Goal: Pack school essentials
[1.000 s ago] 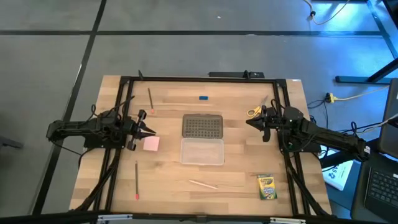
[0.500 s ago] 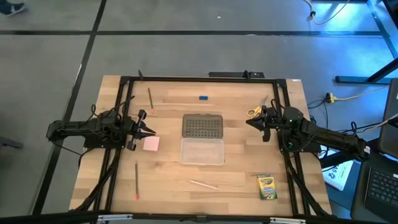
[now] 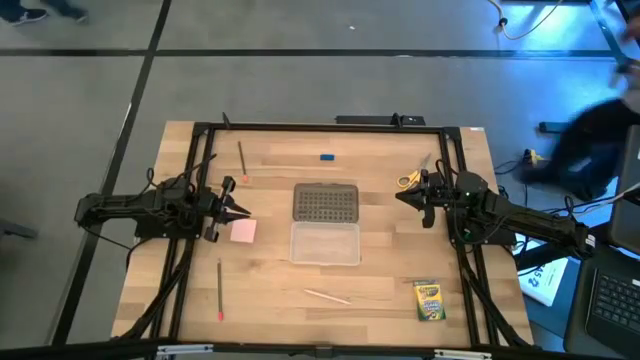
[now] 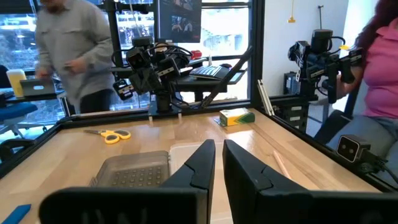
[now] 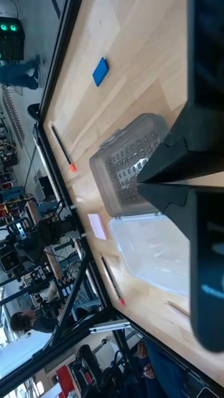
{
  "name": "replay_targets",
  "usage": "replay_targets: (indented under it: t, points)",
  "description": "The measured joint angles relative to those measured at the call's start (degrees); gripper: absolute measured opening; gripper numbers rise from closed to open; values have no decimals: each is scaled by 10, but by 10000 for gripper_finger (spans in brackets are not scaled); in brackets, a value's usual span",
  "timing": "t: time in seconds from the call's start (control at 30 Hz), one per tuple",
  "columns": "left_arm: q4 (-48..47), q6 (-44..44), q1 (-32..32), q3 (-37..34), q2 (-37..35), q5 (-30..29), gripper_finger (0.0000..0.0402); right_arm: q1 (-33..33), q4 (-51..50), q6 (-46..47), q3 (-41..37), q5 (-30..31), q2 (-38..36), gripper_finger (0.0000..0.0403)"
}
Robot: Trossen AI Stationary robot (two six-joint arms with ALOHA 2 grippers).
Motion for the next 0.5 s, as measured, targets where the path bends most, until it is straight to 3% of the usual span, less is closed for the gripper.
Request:
replay_targets:
  t: [0.5]
  points:
    - [0, 3, 0, 0, 0, 0, 27, 0, 0, 0, 0, 0, 0, 16]
